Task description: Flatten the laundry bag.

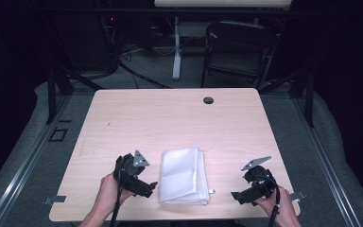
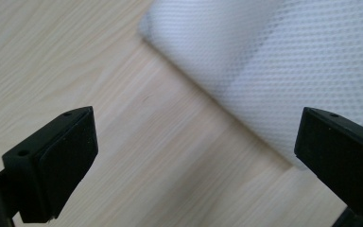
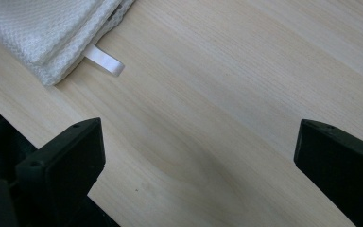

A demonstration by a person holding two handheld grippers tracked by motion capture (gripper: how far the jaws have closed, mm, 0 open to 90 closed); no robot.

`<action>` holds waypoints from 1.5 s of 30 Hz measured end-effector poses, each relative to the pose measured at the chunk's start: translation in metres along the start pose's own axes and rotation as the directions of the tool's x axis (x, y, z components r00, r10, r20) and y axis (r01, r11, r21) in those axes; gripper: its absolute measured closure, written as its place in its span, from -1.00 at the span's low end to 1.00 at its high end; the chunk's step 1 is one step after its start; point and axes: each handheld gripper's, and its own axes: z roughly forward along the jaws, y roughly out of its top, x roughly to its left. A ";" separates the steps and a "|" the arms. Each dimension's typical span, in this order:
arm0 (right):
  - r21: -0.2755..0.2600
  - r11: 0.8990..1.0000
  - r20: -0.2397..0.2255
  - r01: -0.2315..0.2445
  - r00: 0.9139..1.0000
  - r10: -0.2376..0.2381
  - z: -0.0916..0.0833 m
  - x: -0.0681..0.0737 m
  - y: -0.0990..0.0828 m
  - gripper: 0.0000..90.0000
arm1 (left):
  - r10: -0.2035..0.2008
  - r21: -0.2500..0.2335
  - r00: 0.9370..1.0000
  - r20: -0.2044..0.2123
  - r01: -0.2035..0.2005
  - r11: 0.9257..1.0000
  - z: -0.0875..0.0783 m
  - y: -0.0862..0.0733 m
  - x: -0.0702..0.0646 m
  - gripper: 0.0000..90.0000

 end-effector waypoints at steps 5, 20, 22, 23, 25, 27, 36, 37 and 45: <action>0.029 0.999 -0.002 0.019 1.000 -0.019 0.002 0.001 0.004 -0.92 | 0.030 -0.006 0.998 0.051 -0.030 1.000 0.009 0.009 -0.015 -0.98; 0.038 0.999 -0.009 0.020 1.000 -0.020 0.004 0.002 0.006 -0.86 | 0.167 0.003 0.974 0.152 -0.169 0.986 0.032 0.027 -0.055 -0.78; 0.032 0.999 -0.021 0.017 1.000 -0.016 0.005 0.002 0.006 -0.85 | 0.188 0.000 0.969 0.162 -0.190 0.982 0.036 0.030 -0.061 -0.76; 0.037 0.999 -0.019 0.018 1.000 -0.018 0.005 0.003 0.006 -0.85 | 0.201 0.005 0.965 0.169 -0.204 0.979 0.038 0.032 -0.064 -0.67; 0.034 0.999 -0.026 0.019 1.000 -0.018 0.006 0.003 0.006 -0.85 | 0.220 0.016 0.961 0.166 -0.225 0.974 0.043 0.035 -0.069 -0.62; 0.021 1.000 -0.028 0.009 1.000 -0.008 0.006 0.004 0.006 -0.84 | 0.237 0.019 0.956 0.173 -0.244 0.970 0.048 0.037 -0.073 -0.57; 0.047 0.999 -0.033 0.026 0.999 -0.025 0.008 0.004 0.006 -0.82 | 0.315 0.078 0.927 0.203 -0.336 0.939 0.073 0.042 -0.087 -0.27; 0.046 0.999 -0.035 0.028 0.999 -0.026 0.008 0.004 0.006 -0.81 | 0.322 0.079 0.925 0.202 -0.343 0.936 0.075 0.042 -0.088 -0.24; 0.058 0.998 -0.048 0.031 0.998 -0.028 0.011 0.007 0.007 -0.78 | 0.363 0.102 0.912 0.190 -0.386 0.917 0.084 0.039 -0.094 -0.11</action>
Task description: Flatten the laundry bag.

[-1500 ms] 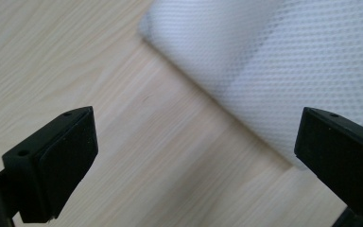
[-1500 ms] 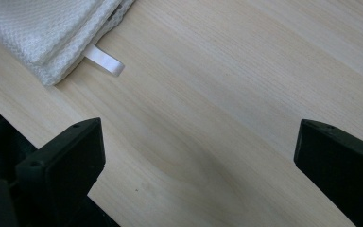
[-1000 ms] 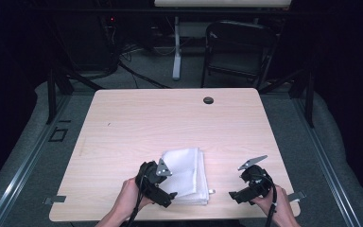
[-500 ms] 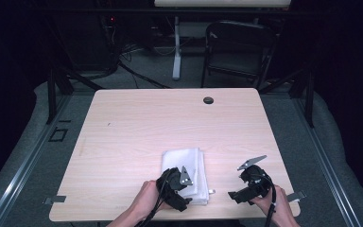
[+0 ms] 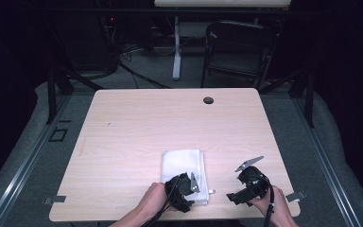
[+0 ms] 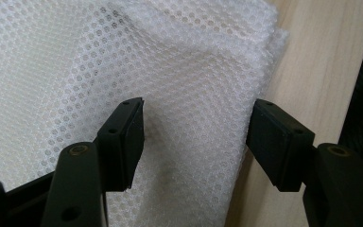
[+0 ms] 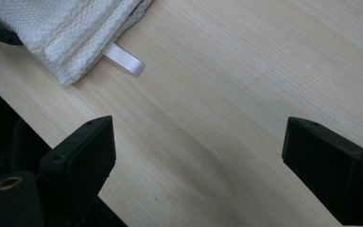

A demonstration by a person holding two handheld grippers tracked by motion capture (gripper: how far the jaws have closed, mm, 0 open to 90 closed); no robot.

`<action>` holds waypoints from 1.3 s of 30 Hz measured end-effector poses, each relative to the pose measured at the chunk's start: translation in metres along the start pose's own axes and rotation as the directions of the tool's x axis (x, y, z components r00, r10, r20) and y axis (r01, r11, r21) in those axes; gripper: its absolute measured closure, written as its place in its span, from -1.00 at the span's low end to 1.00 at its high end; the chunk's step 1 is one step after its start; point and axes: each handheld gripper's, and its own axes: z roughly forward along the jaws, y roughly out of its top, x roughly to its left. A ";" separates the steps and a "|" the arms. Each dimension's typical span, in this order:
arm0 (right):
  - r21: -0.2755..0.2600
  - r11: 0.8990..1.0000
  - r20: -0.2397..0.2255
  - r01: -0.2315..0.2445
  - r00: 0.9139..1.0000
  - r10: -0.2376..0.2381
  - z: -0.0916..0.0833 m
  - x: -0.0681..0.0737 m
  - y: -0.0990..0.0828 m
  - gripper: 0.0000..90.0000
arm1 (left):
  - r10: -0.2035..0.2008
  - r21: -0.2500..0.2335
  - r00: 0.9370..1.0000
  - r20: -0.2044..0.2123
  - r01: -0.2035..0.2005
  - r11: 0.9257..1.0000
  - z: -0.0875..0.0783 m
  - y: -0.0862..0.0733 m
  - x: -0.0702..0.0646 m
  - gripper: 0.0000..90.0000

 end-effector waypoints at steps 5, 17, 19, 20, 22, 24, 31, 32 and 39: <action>0.003 1.000 -0.011 0.006 1.000 -0.006 0.002 0.001 0.001 -0.75 | 0.019 -0.015 1.000 0.014 -0.018 1.000 0.000 -0.001 0.002 0.08; 0.018 0.999 -0.022 0.039 0.999 -0.039 0.006 0.009 0.005 -0.68 | 0.017 -0.037 0.996 0.084 -0.014 0.999 -0.002 -0.003 0.013 0.35; 0.022 0.999 -0.021 0.044 0.999 -0.044 0.006 0.009 0.005 -0.67 | 0.018 -0.038 0.997 0.079 -0.015 0.999 -0.002 -0.003 0.013 0.32; 0.020 0.999 -0.023 0.045 0.999 -0.045 0.006 0.009 0.005 -0.65 | 0.027 -0.038 0.997 0.067 -0.025 0.999 -0.003 -0.003 0.012 0.31; 0.013 0.999 -0.018 0.040 0.999 -0.039 0.006 0.010 0.005 -0.51 | 0.037 -0.035 0.997 0.061 -0.035 0.999 -0.003 -0.002 0.010 0.31; -0.009 0.999 -0.018 0.034 0.999 -0.034 0.007 0.013 0.004 -0.37 | 0.036 -0.040 0.997 0.073 -0.034 0.999 -0.003 -0.002 0.011 0.41; -0.007 0.995 -0.027 0.098 0.995 -0.098 0.006 0.022 0.009 0.16 | -0.021 -0.056 0.990 0.141 0.029 0.998 -0.005 -0.005 0.019 0.61; -0.010 0.995 -0.035 0.100 0.994 -0.100 0.007 0.024 0.010 0.24 | -0.028 -0.063 0.989 0.145 0.038 0.997 -0.005 -0.006 0.021 0.64; -0.039 0.986 -0.029 0.160 0.987 -0.161 0.012 0.039 0.018 0.78 | -0.033 -0.077 0.990 0.139 0.044 0.996 -0.005 -0.007 0.022 0.80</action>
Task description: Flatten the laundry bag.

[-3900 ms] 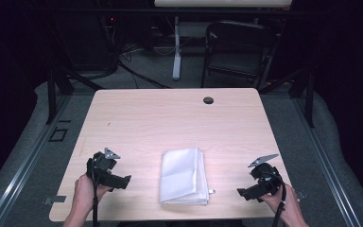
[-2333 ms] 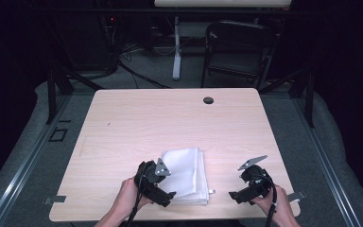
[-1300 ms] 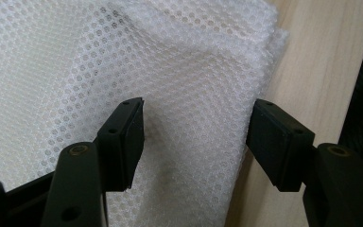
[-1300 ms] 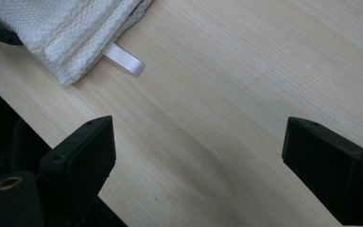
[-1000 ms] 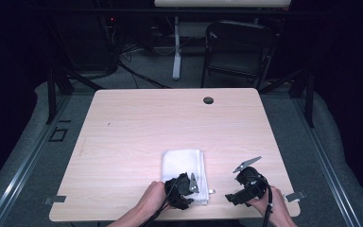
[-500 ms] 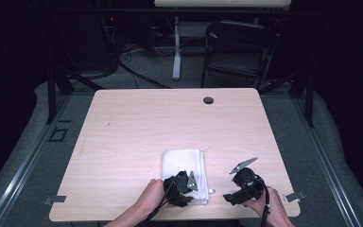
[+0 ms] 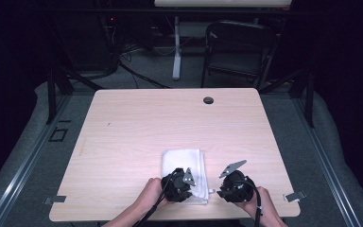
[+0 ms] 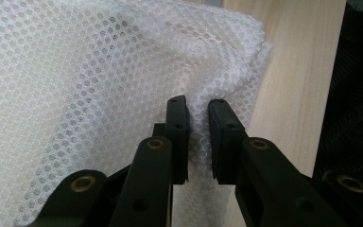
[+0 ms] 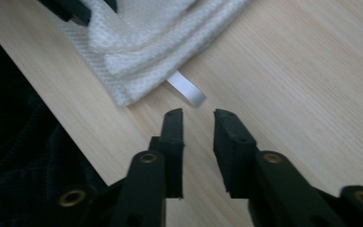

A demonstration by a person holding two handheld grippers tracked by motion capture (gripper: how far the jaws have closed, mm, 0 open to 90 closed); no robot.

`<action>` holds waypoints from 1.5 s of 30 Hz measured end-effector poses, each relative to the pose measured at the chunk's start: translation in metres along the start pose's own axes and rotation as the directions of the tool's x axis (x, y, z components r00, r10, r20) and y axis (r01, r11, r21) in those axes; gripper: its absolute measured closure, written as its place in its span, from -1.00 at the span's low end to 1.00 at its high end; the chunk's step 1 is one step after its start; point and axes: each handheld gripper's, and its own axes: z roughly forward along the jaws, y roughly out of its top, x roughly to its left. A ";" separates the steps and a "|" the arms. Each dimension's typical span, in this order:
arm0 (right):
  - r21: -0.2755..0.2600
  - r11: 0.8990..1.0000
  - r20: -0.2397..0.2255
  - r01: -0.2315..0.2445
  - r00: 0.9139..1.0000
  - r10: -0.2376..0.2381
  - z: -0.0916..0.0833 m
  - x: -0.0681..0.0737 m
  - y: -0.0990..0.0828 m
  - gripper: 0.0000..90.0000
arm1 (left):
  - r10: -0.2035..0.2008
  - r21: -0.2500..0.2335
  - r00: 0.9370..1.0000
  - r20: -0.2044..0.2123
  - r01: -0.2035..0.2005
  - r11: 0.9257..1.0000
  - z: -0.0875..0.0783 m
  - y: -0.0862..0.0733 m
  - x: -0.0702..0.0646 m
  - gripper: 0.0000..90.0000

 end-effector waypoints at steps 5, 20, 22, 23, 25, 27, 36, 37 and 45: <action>0.001 0.999 -0.014 0.033 0.999 -0.033 0.005 0.007 0.006 0.94 | -0.023 -0.014 1.000 0.017 0.023 1.000 -0.001 -0.001 0.002 0.79; 0.061 0.995 -0.056 0.079 0.996 -0.075 0.033 0.023 0.029 1.00 | -0.010 -0.018 0.999 0.041 0.011 1.000 0.000 -0.002 0.003 0.70; 0.059 0.996 -0.062 0.063 0.996 -0.059 0.034 0.021 0.029 1.00 | -0.008 -0.019 0.999 0.047 0.009 1.000 0.001 -0.002 0.003 0.59; 0.021 1.000 -0.083 0.019 0.996 -0.017 0.038 0.020 0.026 1.00 | -0.007 -0.034 0.999 0.051 0.009 0.999 0.000 -0.001 0.001 0.44; 0.026 1.000 -0.087 0.015 0.996 -0.013 0.038 0.018 0.025 1.00 | -0.001 -0.044 0.999 0.047 0.003 0.999 0.000 0.001 -0.001 0.33; 0.038 0.999 -0.091 0.032 0.995 -0.028 0.038 0.014 0.025 1.00 | -0.003 -0.058 0.999 0.044 0.005 0.998 0.001 0.003 -0.005 0.29; 0.009 1.000 -0.099 0.002 0.995 -0.001 0.041 0.015 0.023 1.00 | 0.003 -0.051 1.000 -0.013 -0.004 0.999 0.013 0.012 -0.015 0.33; 0.014 1.000 -0.101 0.005 0.995 -0.003 0.041 0.014 0.023 1.00 | 0.006 -0.047 1.000 -0.015 -0.007 0.999 0.012 0.011 -0.015 0.36; 0.027 0.999 -0.094 0.023 0.995 -0.020 0.040 0.014 0.023 1.00 | -0.008 -0.074 1.000 -0.024 0.006 0.997 0.009 0.009 -0.013 0.69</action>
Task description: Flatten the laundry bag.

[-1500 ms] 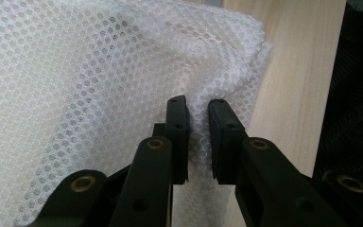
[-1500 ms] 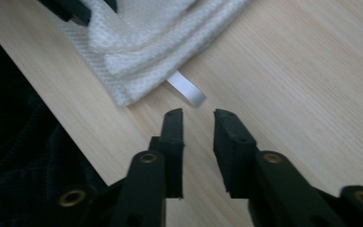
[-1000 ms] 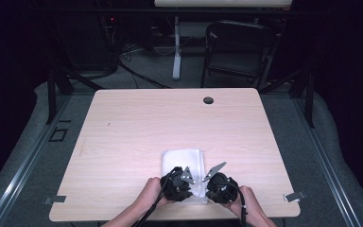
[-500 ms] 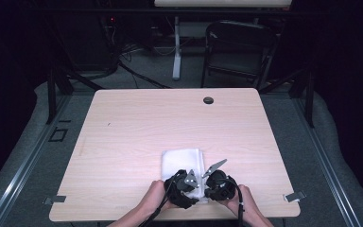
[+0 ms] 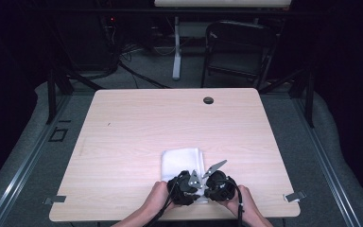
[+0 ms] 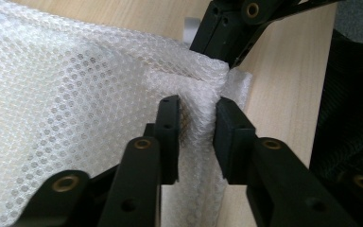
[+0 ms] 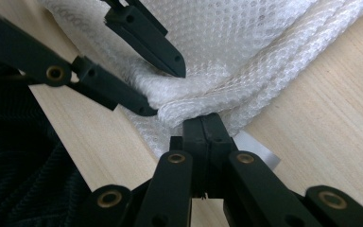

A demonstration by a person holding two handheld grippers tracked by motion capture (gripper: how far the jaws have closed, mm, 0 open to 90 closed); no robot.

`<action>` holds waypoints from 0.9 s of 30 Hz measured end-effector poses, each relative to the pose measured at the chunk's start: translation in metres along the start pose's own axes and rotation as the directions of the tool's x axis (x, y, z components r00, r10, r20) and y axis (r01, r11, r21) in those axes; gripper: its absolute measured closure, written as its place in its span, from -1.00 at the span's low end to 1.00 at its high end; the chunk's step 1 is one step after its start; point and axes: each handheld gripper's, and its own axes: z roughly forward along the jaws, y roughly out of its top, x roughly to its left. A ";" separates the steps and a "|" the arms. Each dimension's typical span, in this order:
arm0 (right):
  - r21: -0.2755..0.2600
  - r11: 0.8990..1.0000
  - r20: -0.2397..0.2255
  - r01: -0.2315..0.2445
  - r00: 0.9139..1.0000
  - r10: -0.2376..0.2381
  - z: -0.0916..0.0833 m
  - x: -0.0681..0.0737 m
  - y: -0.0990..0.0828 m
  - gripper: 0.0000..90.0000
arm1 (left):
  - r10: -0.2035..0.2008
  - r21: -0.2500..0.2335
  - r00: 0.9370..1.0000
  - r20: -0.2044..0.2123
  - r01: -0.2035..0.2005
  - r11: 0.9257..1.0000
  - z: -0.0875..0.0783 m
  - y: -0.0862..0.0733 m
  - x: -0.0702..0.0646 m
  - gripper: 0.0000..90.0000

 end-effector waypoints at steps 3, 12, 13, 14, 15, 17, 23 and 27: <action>-0.026 0.999 -0.004 -0.026 1.000 0.026 0.002 0.002 -0.001 1.00 | -0.011 -0.013 1.000 -0.009 0.011 1.000 -0.003 -0.001 0.002 0.82; 0.001 1.000 0.013 -0.005 1.000 0.005 0.000 0.002 0.000 1.00 | -0.015 -0.044 0.999 -0.034 0.014 0.999 -0.015 -0.001 0.006 0.88; 0.006 1.000 0.011 -0.002 1.000 0.001 0.000 0.002 0.000 1.00 | -0.015 -0.045 0.999 -0.035 0.014 0.999 -0.017 -0.001 0.007 0.89; 0.007 1.000 0.017 0.001 1.000 -0.001 0.000 0.002 0.000 1.00 | -0.018 -0.064 0.999 -0.040 0.016 0.998 -0.021 -0.001 0.009 0.89; 0.011 1.000 0.021 -0.002 1.000 0.002 0.000 0.002 0.000 1.00 | -0.018 -0.064 0.999 -0.040 0.016 0.998 -0.021 -0.001 0.009 0.89; 0.012 1.000 0.020 -0.005 1.000 0.004 0.000 0.002 0.000 1.00 | -0.022 -0.071 0.999 -0.045 0.018 0.997 -0.024 -0.001 0.010 0.89; 0.016 1.000 0.029 -0.012 1.000 0.012 0.000 0.003 0.000 1.00 | -0.035 -0.084 0.997 -0.066 0.029 0.996 -0.034 -0.004 0.015 0.89; 0.020 1.000 0.034 -0.012 0.999 0.011 -0.001 0.003 0.000 1.00 | -0.050 -0.097 0.996 -0.072 0.043 0.994 -0.043 -0.009 0.017 0.90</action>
